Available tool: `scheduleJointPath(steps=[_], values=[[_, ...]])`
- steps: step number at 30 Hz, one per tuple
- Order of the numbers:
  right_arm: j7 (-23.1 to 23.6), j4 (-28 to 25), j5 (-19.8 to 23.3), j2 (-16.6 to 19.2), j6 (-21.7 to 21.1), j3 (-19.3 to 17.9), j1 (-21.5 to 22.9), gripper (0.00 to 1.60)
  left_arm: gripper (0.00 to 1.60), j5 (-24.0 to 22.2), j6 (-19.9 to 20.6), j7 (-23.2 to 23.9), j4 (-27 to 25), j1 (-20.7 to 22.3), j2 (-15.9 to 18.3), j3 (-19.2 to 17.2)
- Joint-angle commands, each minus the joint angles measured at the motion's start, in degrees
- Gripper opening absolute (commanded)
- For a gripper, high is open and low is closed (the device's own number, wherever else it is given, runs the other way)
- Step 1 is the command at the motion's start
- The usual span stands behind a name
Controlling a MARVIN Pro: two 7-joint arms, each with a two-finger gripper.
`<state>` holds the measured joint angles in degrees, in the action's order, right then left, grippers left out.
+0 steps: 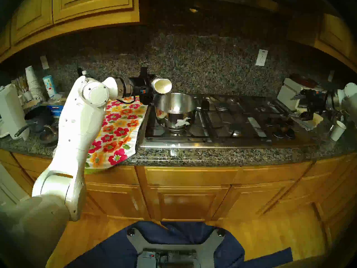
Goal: Pick up the water cup, pour water into the pot, turn on the stove
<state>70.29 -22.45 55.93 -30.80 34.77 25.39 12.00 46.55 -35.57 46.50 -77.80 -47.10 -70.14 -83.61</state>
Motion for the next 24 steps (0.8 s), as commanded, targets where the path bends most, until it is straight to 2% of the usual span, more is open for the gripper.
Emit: scheduleJointPath(steps=[1,11,24], values=[[0.5,-0.1,0.4,0.1,0.1,-0.7,1.8,1.6,0.72,0.8,-1.6,-2.2,-2.1,2.4,-0.4,-0.2],[0.5,-0.1,0.4,0.1,0.1,-0.7,1.8,1.6,0.72,3.7,-4.3,-3.5,-2.7,2.4,-0.5,0.3],[0.5,-0.1,0.4,0.1,0.1,-0.7,1.8,1.6,0.77,9.9,-8.3,-8.0,-2.4,3.4,-1.0,0.9]])
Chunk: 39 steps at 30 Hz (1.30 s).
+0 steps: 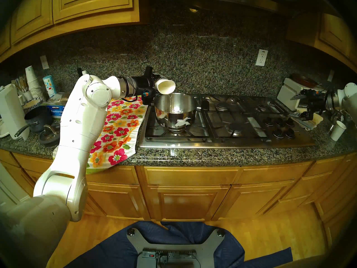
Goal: Pick up the water cup, pour water into the pot, turn on the stove
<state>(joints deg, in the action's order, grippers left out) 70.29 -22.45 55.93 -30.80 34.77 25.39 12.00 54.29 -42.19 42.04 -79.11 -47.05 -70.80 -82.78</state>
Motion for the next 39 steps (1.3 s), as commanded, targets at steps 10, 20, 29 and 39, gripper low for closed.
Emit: scheduleJointPath(steps=[10,20,29,39], values=[[0.5,-0.1,0.4,0.1,0.1,-0.7,1.8,1.6,0.74,8.4,-4.9,-8.4,0.0,3.9,-0.6,0.7],[0.5,0.0,0.4,0.1,0.1,-0.7,1.7,1.6,0.73,14.8,-7.6,-13.3,-0.2,4.2,-0.1,1.0],[0.5,-0.1,0.4,0.1,0.1,-0.7,1.8,1.6,0.73,20.4,-9.0,-18.5,0.5,4.4,0.2,1.2],[0.5,-0.1,0.4,0.1,0.1,-0.7,1.8,1.6,0.74,21.9,-7.1,-20.9,1.5,4.0,-1.9,-0.2]])
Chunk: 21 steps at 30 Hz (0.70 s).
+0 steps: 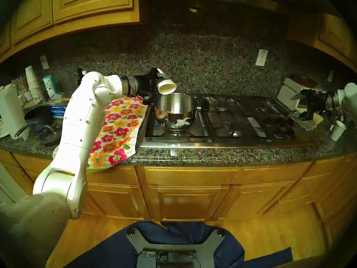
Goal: Pick up the water cup, pour water into the pot, turn on the stove
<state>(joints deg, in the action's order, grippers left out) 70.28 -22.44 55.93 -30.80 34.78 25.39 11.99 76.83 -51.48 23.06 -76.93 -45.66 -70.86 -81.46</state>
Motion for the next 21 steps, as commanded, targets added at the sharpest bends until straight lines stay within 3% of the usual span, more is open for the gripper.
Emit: scheduleJointPath(steps=[1,9,21], values=[[0.5,-0.1,0.4,0.1,0.1,-0.7,1.8,1.6,0.74,-1.8,2.8,-1.1,-1.0,2.3,-2.6,-2.1],[0.3,0.0,0.4,0.0,0.1,-0.7,1.6,1.6,0.78,-10.0,7.1,3.5,-2.7,0.2,-7.5,-6.4],[0.3,0.1,0.4,0.0,0.1,-0.7,1.6,1.6,0.73,-20.5,15.3,13.8,-7.6,-1.6,-10.2,-11.9]])
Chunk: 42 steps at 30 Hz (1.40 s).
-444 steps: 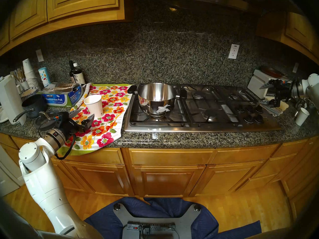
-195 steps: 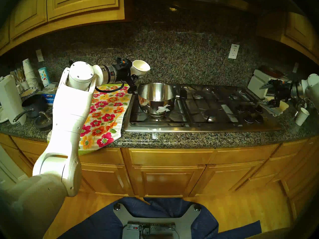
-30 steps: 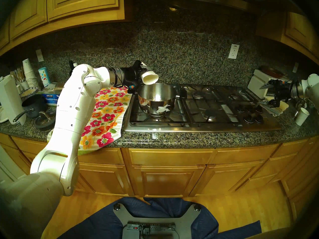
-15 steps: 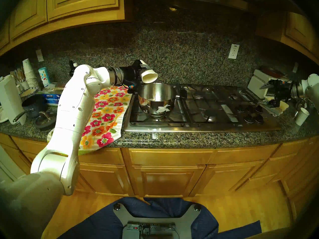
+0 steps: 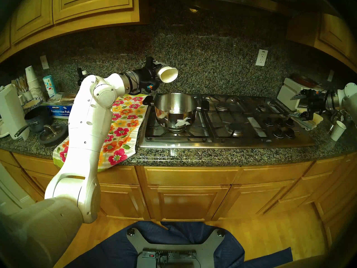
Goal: Pick up the water cup, pour water into the pot, turn on the stove
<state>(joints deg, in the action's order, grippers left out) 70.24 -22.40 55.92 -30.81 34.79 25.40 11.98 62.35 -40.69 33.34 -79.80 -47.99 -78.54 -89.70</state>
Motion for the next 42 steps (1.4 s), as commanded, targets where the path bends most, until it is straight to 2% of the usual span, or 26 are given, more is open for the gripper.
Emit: scheduleJointPath(steps=[1,9,12,13,14,15,16,26,30,37,39,42], values=[[0.3,0.0,0.4,0.0,0.1,-0.7,1.6,1.6,0.73,-7.2,5.5,4.7,-5.5,0.3,-2.8,-4.3],[0.2,0.1,0.3,0.0,0.1,-0.7,1.6,1.6,0.74,-15.7,14.0,11.2,-11.4,-1.8,-5.6,-10.3],[0.1,0.1,0.3,0.0,0.1,-0.7,1.5,1.6,0.77,-18.3,15.6,12.1,-12.0,-1.6,-6.2,-12.8],[0.1,0.1,0.3,0.0,0.1,-0.7,1.5,1.6,0.76,-20.0,18.1,13.0,-13.8,-2.5,-6.8,-14.0],[0.1,0.1,0.3,0.0,0.1,-0.7,1.5,1.6,0.76,-20.9,17.3,12.9,-12.8,-2.0,-6.9,-14.9],[0.1,0.1,0.3,0.0,0.1,-0.7,1.5,1.6,0.77,-21.9,19.4,13.7,-14.7,-2.9,-7.1,-15.8],[0.1,0.2,0.3,0.0,0.1,-0.7,1.5,1.6,0.77,-23.3,19.7,13.4,-15.7,-3.7,-7.4,-17.2],[0.2,0.2,0.4,0.0,0.2,-0.7,1.5,1.6,0.75,-33.4,29.8,18.7,-20.5,-13.0,-8.9,-28.1],[0.3,0.1,0.4,0.0,0.2,-0.7,1.6,1.6,0.78,-38.5,33.8,21.3,-22.3,-14.8,-10.4,-32.2],[0.5,0.0,0.4,0.1,0.1,-0.7,1.7,1.6,0.83,-46.7,40.4,26.9,-22.9,-15.6,-11.1,-37.4],[0.6,0.0,0.4,0.1,0.1,-0.8,1.7,1.6,0.78,-48.9,41.7,28.5,-22.6,-15.7,-11.3,-38.7],[0.6,-0.1,0.4,0.1,0.0,-0.8,1.8,1.6,0.8,-50.4,41.8,30.1,-21.7,-16.1,-10.9,-39.9]])
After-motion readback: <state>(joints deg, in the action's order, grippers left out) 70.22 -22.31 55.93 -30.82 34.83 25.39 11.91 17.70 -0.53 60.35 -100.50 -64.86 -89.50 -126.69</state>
